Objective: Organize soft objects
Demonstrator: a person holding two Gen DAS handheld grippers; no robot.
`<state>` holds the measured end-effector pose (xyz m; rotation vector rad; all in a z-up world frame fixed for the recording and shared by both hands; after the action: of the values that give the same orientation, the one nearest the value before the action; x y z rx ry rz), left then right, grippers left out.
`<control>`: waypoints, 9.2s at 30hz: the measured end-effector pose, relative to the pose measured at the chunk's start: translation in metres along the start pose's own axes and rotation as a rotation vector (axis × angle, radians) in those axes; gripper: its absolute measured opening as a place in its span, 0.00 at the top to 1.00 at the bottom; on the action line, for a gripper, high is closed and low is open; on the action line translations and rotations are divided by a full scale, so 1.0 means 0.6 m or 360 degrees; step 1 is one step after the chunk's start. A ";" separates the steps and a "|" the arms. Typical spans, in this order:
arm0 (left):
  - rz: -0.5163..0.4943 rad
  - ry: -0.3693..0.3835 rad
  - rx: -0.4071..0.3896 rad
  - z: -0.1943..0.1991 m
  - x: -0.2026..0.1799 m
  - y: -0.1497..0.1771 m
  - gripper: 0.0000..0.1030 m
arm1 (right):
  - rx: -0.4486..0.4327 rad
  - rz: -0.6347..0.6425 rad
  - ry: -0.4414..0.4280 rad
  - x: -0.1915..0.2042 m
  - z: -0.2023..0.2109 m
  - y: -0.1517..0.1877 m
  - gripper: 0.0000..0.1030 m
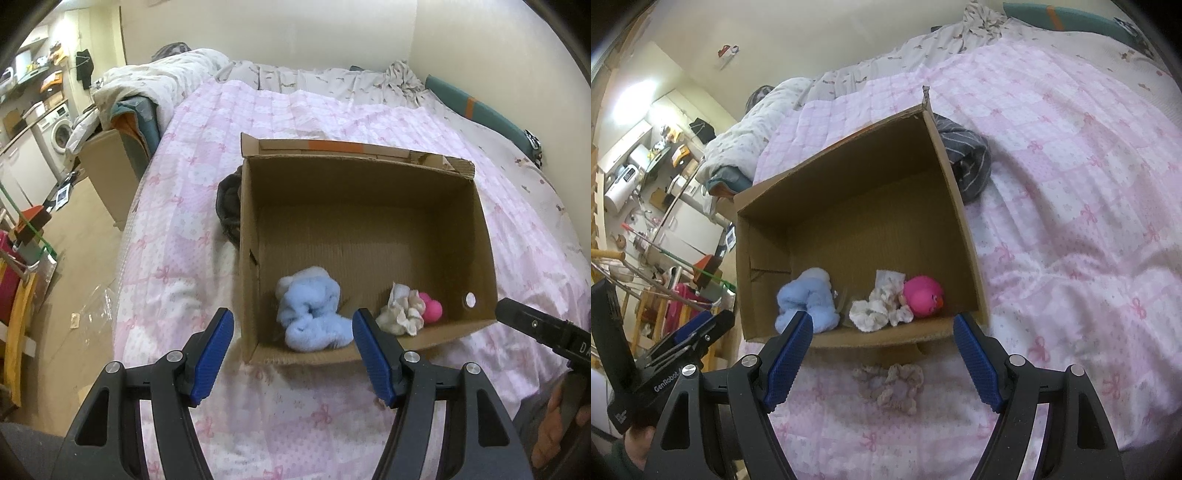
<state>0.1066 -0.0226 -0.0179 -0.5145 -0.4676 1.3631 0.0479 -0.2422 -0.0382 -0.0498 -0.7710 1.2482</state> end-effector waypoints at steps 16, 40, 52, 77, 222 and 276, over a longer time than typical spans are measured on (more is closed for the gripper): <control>0.0118 0.0036 0.0104 0.019 0.009 0.060 0.38 | 0.0098 0.0028 0.0031 0.002 -0.004 0.046 0.19; 0.0342 0.0027 0.0221 -0.009 0.044 0.067 0.38 | 0.0529 0.0025 0.0270 -0.009 -0.129 0.094 0.19; 0.0355 0.0058 0.0242 -0.017 0.040 0.062 0.38 | 0.0521 0.0222 0.0509 0.046 -0.217 0.120 0.19; 0.0215 -0.0044 0.0176 -0.026 0.009 0.086 0.38 | 0.0352 0.0370 0.0322 0.091 -0.032 0.133 0.85; 0.0086 0.0178 -0.0101 -0.065 0.021 -0.050 0.35 | 0.0038 0.0250 0.0215 0.042 -0.075 -0.030 0.85; 0.0102 -0.0118 -0.0367 0.166 0.045 0.033 0.18 | -0.0406 0.0406 0.0156 0.114 0.116 0.040 0.04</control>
<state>0.0361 0.0139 0.0506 -0.6740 -0.6789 1.4009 -0.0033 -0.2003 0.0377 -0.4256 -0.8533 1.3693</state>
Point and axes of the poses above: each gripper's, at about its wrist camera, not at the fingertips, and z roughly against the way its jaws point, x to its left, y to its underside, the point moved 1 cm from there along -z, roughly the way its jaws point, and after that the axes turned 4 degrees about -z, right-handed, at the moved point
